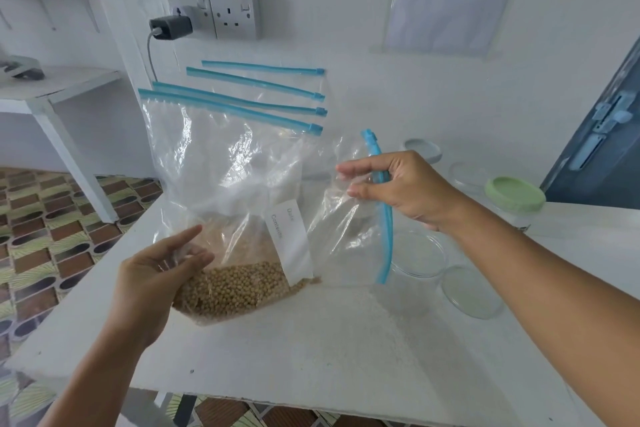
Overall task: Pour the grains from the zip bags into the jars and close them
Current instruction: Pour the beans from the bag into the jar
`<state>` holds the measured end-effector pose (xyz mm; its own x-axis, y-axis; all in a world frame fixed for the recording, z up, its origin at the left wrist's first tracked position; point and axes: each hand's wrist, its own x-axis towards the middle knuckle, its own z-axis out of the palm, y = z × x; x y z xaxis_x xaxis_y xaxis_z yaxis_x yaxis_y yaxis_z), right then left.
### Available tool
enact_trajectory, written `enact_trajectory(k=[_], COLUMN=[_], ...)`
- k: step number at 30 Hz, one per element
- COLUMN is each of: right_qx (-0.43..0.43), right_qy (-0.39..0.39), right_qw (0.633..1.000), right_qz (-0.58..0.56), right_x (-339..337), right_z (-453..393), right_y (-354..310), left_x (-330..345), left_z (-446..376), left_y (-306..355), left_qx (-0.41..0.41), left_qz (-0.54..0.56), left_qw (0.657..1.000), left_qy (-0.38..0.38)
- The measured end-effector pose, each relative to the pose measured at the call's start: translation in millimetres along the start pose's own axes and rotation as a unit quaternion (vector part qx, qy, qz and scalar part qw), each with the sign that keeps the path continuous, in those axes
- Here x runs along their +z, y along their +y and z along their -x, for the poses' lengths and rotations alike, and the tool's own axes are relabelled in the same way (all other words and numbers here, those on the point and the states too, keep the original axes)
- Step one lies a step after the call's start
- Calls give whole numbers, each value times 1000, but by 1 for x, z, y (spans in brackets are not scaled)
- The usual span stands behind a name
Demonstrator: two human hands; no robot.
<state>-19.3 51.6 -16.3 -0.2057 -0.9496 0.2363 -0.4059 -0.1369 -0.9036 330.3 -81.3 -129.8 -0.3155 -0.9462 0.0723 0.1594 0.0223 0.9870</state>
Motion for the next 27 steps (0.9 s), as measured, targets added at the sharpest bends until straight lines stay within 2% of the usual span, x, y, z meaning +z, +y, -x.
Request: enact_trajectory(k=[8, 15, 27], right_qx=[-48, -80, -16], right_qy=[56, 101, 135], right_qw=[996, 989, 978], right_qz=[-41, -70, -156], right_x=[-17, -43, -72], right_z=[-18, -27, 2], right_y=[-28, -44, -18], left_x=[22, 40, 79], left_z=[4, -12, -28], left_y=[53, 102, 124], left_qx=[46, 95, 91], left_qz=[30, 11, -55], left_qw=[998, 995, 993], left_qy=[10, -9, -51])
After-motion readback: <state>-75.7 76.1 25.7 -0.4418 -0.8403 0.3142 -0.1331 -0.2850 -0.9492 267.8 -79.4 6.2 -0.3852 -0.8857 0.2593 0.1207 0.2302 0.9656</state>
